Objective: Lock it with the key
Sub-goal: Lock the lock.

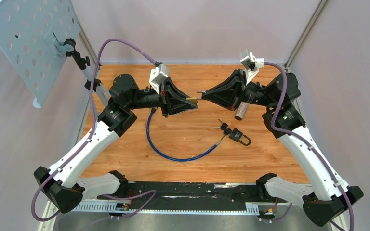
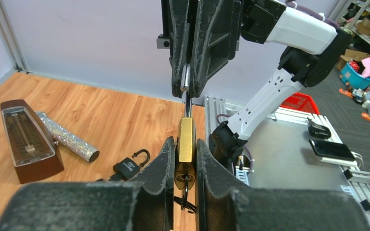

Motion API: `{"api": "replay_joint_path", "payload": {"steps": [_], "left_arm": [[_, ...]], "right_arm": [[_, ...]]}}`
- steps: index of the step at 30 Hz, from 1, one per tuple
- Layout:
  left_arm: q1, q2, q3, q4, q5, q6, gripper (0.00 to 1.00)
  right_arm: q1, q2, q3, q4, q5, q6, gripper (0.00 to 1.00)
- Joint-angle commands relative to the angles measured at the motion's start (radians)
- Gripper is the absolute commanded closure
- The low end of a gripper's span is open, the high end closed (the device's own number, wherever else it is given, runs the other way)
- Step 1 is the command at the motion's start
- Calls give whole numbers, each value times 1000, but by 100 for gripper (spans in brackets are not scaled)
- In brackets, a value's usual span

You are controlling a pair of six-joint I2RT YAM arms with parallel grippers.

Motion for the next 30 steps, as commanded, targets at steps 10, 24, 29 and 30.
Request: {"api": "replay_joint_path", "payload": {"steps": [10,24,29,30], "left_arm": [[27,-34,39,0,-13,11,48],[65,-38,11,52,38,-55,54],[66,-29,7,55,55,-65,51],[65,-29,9,62,54,-67,50]], "right_arm": [[7,-5,30,70,-1,16,100],[7,-2,16,87,0,43,100],[7,1,3,120,3,65,100],[7,2,2,124,2,69,100]]}}
